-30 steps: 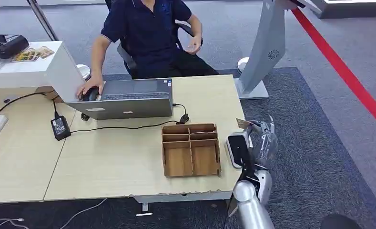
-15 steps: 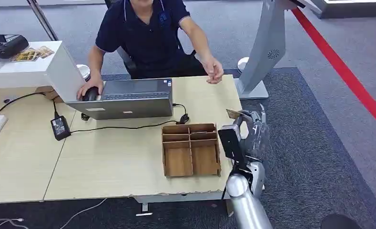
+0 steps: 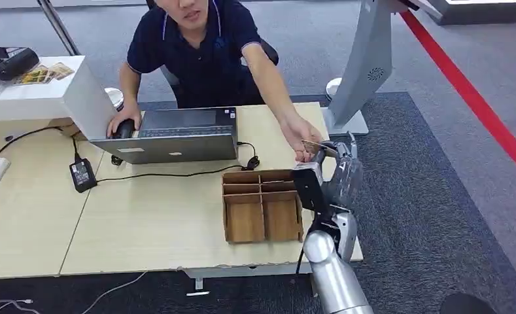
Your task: Pass the card to the sensor for recognition and then transmit it.
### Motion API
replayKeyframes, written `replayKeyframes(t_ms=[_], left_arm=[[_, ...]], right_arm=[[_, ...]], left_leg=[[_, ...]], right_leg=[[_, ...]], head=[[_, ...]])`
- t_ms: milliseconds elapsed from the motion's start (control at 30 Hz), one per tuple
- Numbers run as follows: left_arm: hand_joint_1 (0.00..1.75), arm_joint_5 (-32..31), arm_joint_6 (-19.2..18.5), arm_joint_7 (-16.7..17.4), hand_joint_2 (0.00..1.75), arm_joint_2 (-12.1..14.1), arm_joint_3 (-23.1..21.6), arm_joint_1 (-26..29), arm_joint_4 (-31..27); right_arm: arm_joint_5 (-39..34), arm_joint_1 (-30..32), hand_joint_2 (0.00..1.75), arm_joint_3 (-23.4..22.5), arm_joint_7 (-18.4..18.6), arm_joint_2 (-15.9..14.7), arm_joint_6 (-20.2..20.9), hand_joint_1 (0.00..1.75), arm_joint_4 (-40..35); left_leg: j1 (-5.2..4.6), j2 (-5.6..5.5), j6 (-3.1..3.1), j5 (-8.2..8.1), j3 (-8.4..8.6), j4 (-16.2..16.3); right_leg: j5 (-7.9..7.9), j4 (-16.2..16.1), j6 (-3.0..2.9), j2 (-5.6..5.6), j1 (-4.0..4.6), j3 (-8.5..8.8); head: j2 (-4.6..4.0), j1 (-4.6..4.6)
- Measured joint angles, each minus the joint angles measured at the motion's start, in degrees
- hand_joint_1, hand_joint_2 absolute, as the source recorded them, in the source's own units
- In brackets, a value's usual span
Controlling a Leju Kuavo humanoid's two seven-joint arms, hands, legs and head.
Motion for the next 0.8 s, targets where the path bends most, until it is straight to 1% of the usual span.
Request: replayKeyframes(t_ms=[433,467,500,800], left_arm=[[0.0,0.0,0.0,0.0,0.0,0.0,0.0,-0.1,0.0],[0.0,0.0,0.0,0.0,0.0,0.0,0.0,-0.1,0.0],[0.0,0.0,0.0,0.0,0.0,0.0,0.0,-0.1,0.0],[0.0,0.0,0.0,0.1,0.0,0.0,-0.1,-0.1,0.0]], right_arm=[[-0.1,-0.3,1.75,1.2,0.5,0.0,0.0,1.75,0.0],[0.0,-0.3,1.75,1.2,0.5,0.0,0.0,1.12,0.0],[-0.1,-0.3,1.75,1.3,0.5,0.0,0.0,0.0,0.0],[0.5,-0.2,1.75,1.2,0.8,0.0,0.0,0.0,0.0]], left_leg=[[0.0,-0.01,0.0,0.01,0.0,0.0],[0.0,-0.01,0.0,0.01,0.0,0.0],[0.0,-0.01,0.0,0.01,0.0,0.0],[0.0,0.0,0.0,0.01,0.0,0.0]], right_leg=[[0.0,0.0,0.0,0.0,0.0,0.0],[0.0,0.0,0.0,0.0,0.0,0.0],[0.0,0.0,0.0,0.0,0.0,0.0],[0.0,0.0,0.0,0.0,0.0,-0.02]], head=[[0.0,0.0],[0.0,0.0],[0.0,0.0],[0.02,0.0]])
